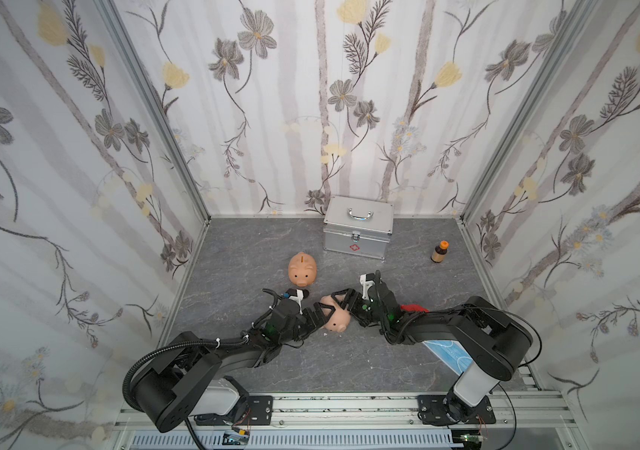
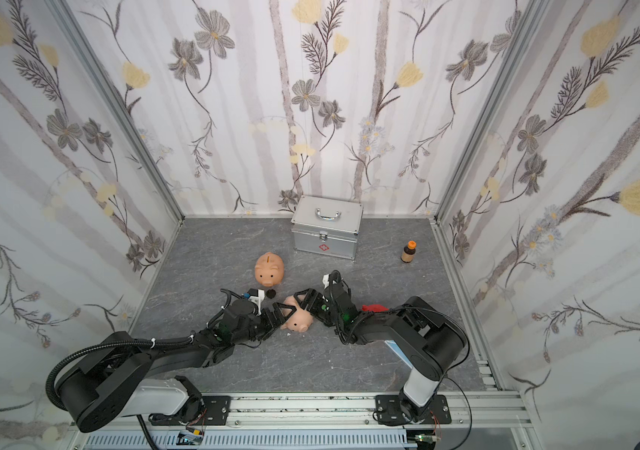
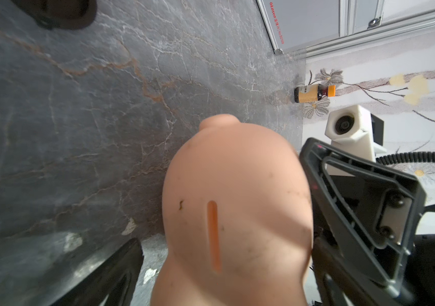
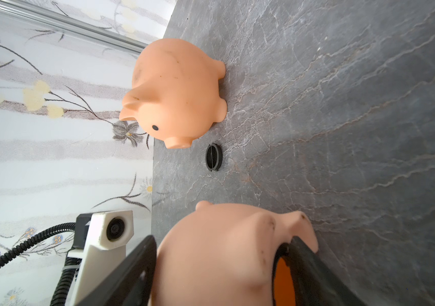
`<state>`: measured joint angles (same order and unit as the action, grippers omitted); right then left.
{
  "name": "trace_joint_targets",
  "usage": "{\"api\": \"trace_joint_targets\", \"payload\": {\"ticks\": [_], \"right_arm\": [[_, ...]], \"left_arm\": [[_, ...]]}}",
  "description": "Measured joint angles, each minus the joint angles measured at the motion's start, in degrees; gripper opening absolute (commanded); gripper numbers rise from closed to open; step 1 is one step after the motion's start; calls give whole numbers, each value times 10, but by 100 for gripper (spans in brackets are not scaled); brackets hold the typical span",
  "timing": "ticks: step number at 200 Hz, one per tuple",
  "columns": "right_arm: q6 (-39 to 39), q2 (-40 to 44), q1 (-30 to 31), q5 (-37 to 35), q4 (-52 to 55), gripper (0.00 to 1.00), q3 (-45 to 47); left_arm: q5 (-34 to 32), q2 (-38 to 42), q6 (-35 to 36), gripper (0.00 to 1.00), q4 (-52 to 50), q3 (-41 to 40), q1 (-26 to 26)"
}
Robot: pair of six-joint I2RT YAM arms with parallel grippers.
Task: Open piggy banks
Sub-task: Adjust the piggy bank at the center of the board.
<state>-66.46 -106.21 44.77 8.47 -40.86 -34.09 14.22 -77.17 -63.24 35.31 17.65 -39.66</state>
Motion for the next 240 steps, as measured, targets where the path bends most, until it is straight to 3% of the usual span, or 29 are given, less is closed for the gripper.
{"api": "trace_joint_targets", "payload": {"ticks": [127, 203, 240], "right_arm": [[-4, 2, 0, -1, -2, 77, 4], [-4, 4, -1, -12, -4, 77, 5], [-6, 4, -1, -16, -4, 78, 4]], "left_arm": [[15, -36, -47, 100, 63, -12, -14], [21, -46, -62, 76, 99, -16, -15], [20, -36, -62, 73, 90, -15, -15]]}}
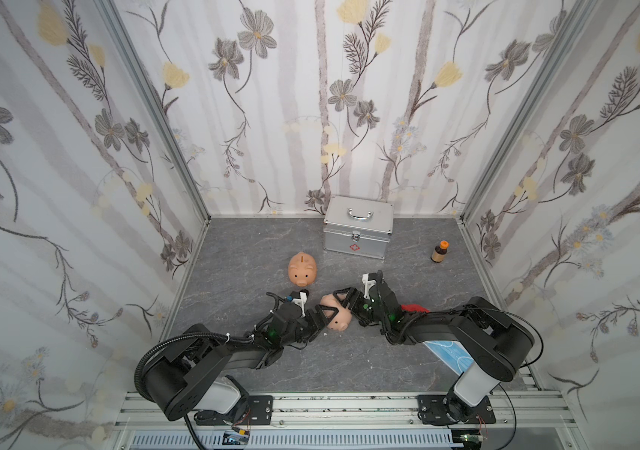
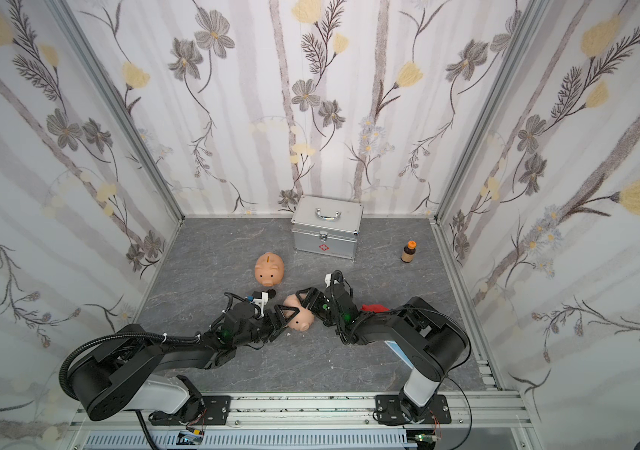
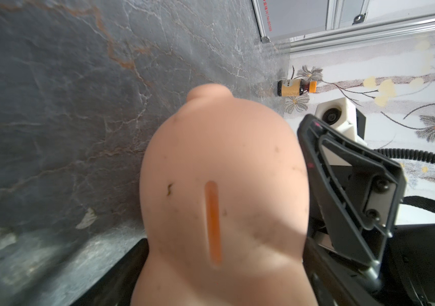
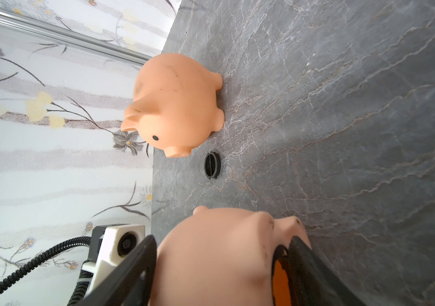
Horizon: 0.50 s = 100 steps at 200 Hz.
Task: Open piggy banks
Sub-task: Adjust the piggy bank at the center of the board.
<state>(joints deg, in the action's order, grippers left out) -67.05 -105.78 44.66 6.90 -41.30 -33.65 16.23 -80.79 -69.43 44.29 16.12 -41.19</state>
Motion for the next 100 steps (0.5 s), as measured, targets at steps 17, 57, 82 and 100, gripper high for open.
{"api": "trace_joint_targets", "payload": {"ticks": [17, 57, 82, 100], "right_arm": [[6, 9, 0, -3, 11, 82, -3], [60, 63, 1, -6, 106, 91, -24], [97, 117, 2, -27, 154, 91, -33], [117, 149, 2, -55, 192, 90, -37]], "left_arm": [[-2, 5, 3, 73, -9, 2, 0], [-16, 42, 22, 73, -75, 14, 0], [-38, 80, 44, 73, -159, 33, 0], [-55, 110, 62, 73, -235, 52, 0]]}}
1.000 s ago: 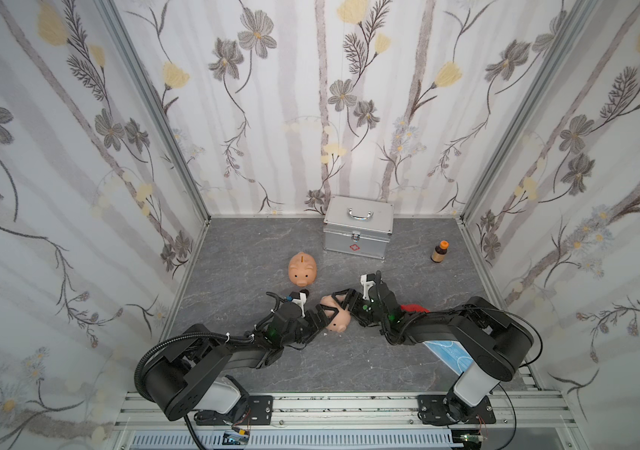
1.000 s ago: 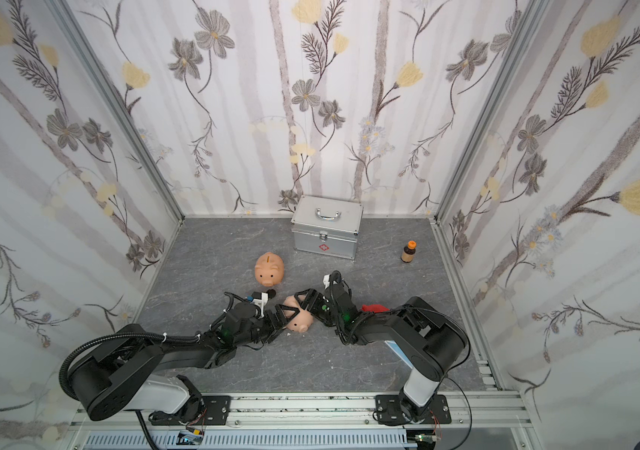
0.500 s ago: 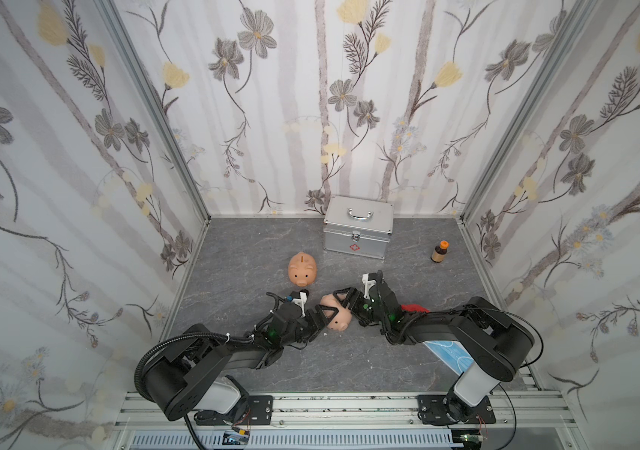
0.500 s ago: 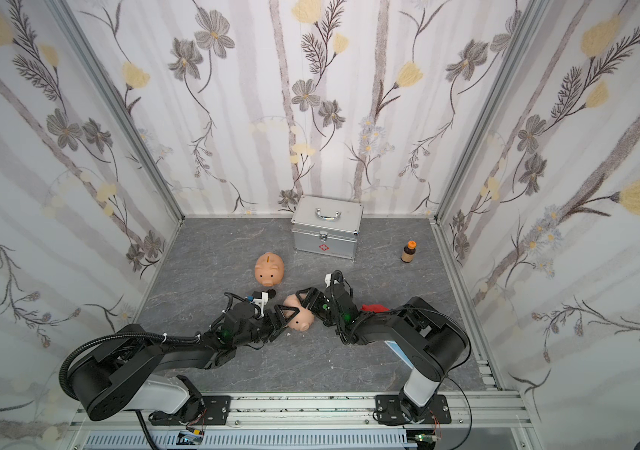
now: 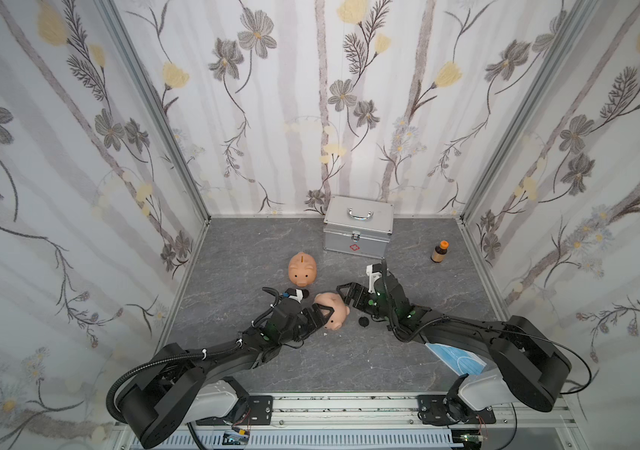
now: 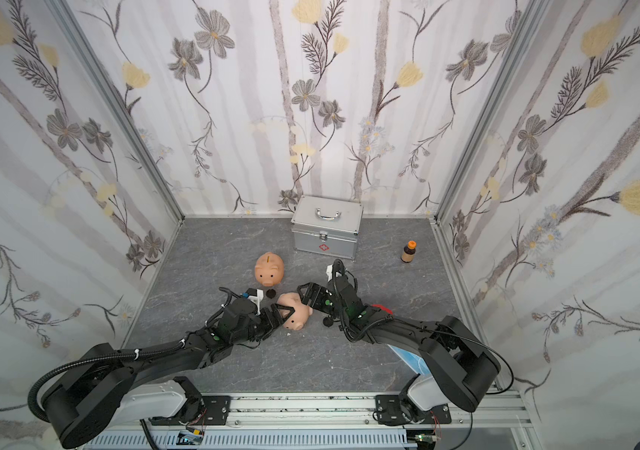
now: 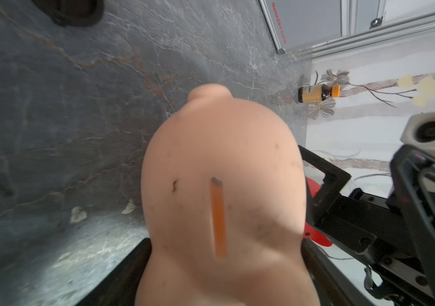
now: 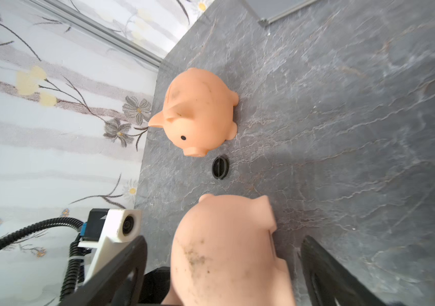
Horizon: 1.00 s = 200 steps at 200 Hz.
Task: Open piggy banks
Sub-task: Adjust the piggy bank at the center of the board.
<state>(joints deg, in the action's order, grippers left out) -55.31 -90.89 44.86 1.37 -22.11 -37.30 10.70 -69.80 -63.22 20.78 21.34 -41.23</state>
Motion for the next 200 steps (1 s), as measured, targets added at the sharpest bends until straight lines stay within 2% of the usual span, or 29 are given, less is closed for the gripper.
{"api": "trace_joint_targets", "payload": {"ticks": [34, 96, 169, 200], "right_arm": [[25, 39, 0, -46, 56, 89, 2], [35, 66, 0, -93, 110, 88, 14], [41, 93, 0, -121, 133, 88, 29], [42, 108, 0, -133, 136, 88, 40]], "left_arm": [[-22, 16, 38, 73, -150, 67, 0], [-30, -26, 136, 74, -403, 224, -2], [-55, -153, 231, 79, -557, 382, -51], [-75, -196, 255, 90, -581, 425, -66]]}}
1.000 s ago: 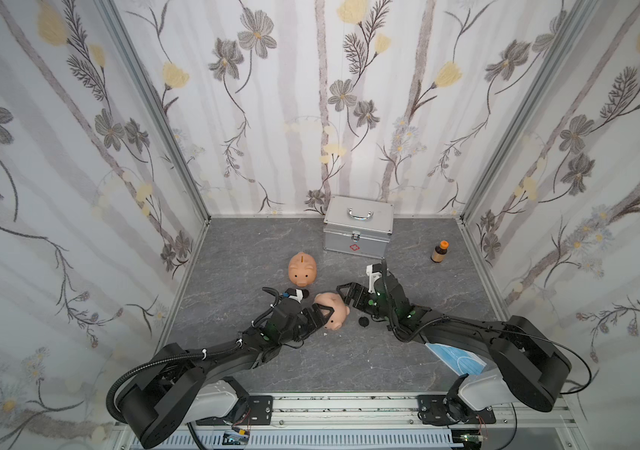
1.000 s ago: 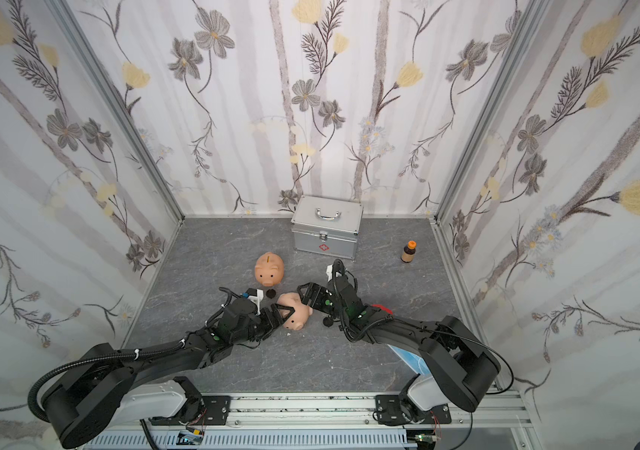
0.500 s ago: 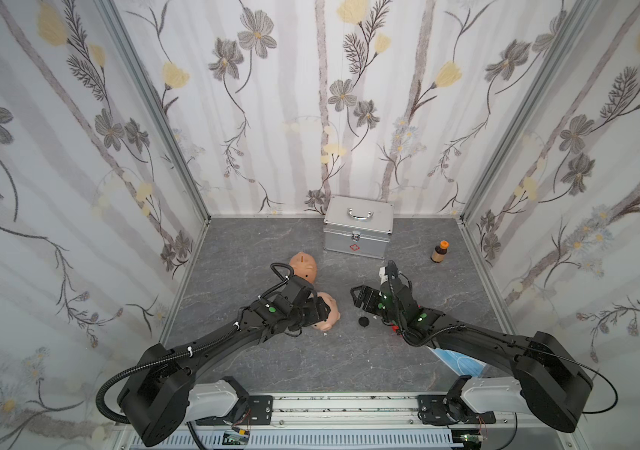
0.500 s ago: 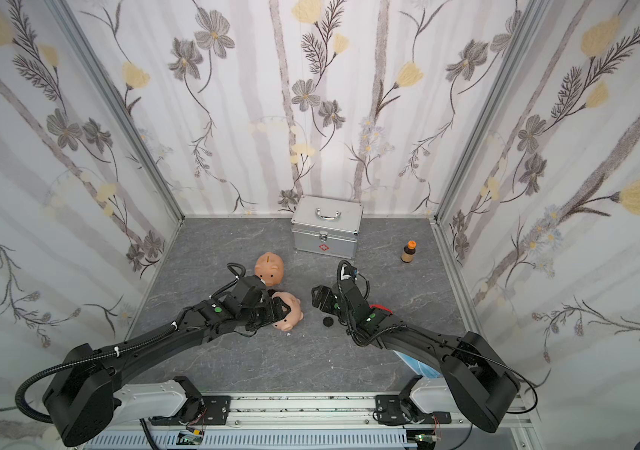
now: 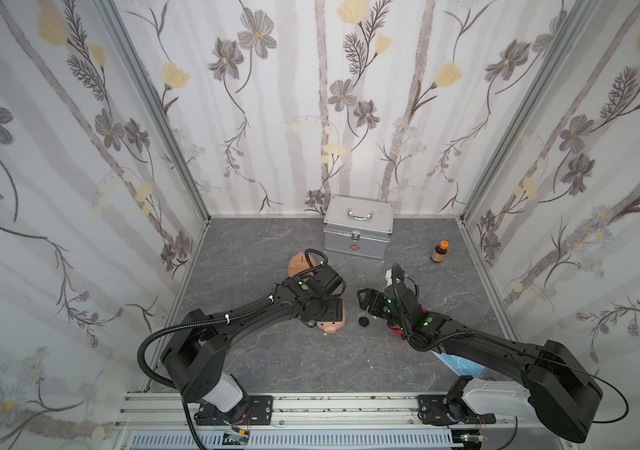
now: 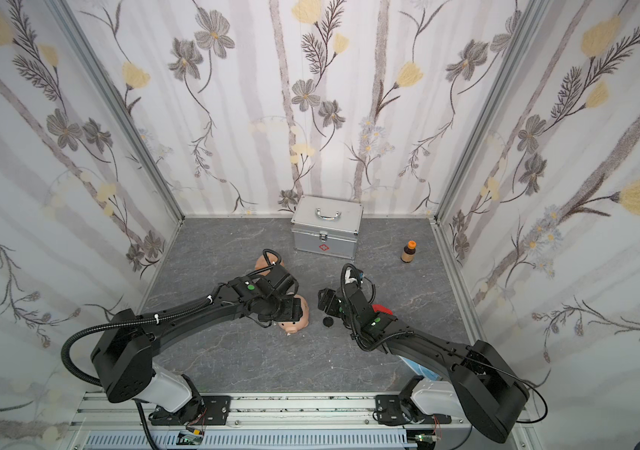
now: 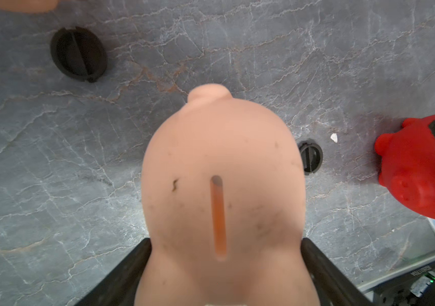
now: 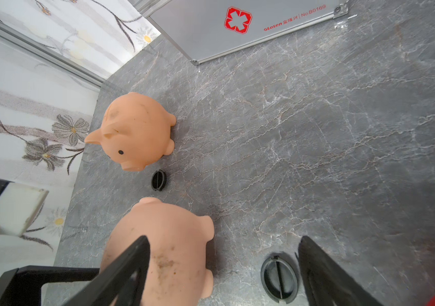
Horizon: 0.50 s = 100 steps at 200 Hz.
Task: Open piggy banks
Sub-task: Adjust the piggy bank at the center of the board.
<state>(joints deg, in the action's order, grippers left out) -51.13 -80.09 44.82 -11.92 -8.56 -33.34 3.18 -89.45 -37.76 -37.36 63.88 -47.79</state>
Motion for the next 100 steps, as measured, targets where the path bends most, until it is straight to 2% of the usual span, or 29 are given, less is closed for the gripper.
{"api": "trace_joint_targets", "payload": {"ticks": [24, 63, 100], "right_arm": [[0, 7, 0, -5, 4, 88, 3], [4, 10, 0, -13, 14, 88, 3], [10, 18, 0, -16, 19, 87, 3]], "left_arm": [[-5, -15, 3, 100, -10, 15, -5], [-5, -9, 3, 100, -7, 21, -5], [2, 40, 0, 100, 28, -17, -5]]}}
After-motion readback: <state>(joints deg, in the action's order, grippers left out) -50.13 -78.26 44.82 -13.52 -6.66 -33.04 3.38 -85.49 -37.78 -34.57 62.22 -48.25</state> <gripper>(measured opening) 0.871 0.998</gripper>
